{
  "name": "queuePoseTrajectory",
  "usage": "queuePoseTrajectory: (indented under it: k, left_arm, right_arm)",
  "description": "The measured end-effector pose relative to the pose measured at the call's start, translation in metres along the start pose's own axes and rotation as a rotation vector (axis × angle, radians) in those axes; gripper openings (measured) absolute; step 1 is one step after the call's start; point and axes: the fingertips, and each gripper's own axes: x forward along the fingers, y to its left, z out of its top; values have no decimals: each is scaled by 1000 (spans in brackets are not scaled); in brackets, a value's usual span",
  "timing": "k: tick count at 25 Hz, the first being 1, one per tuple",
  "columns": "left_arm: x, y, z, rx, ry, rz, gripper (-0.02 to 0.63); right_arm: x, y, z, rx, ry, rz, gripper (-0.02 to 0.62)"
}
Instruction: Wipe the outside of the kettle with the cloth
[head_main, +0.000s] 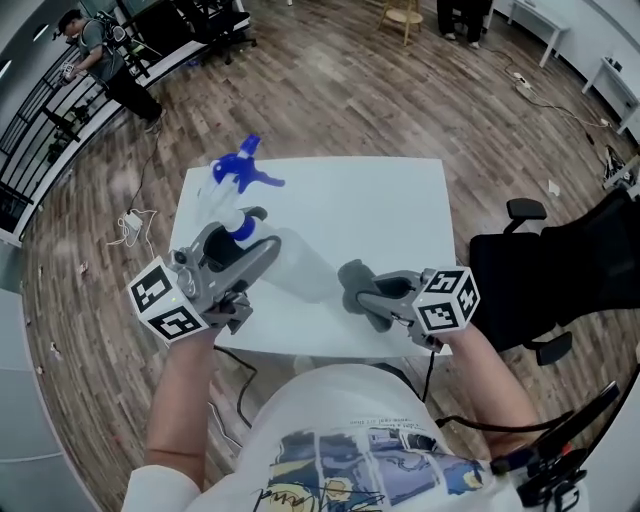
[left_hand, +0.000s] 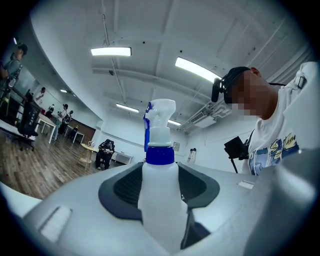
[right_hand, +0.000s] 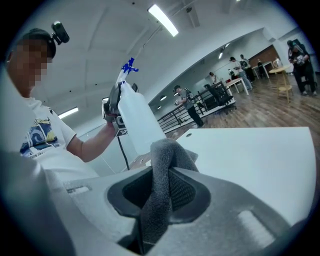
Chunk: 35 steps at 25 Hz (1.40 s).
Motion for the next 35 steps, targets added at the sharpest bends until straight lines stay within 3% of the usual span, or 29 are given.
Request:
queuePoseTrajectory:
  k: [9, 14, 22, 28, 35]
  left_arm:
    - [5, 57, -52, 36, 120, 157, 210]
    - [9, 93, -93, 56, 151, 208, 210]
    - [14, 144, -142, 43, 182, 286, 210]
    - [14, 176, -156, 119, 202, 371, 211]
    - [12, 190, -169, 149, 183, 421, 212]
  right_arm:
    - [-42, -38, -5, -92, -30, -412, 78]
    - [-52, -44, -15, -67, -59, -535, 78]
    - [-44, -36, -17, -61, -55, -609, 78]
    - [-38, -37, -12, -67, -33, -614, 78]
    - [-35, -31, -10, -64, -6, -612, 78]
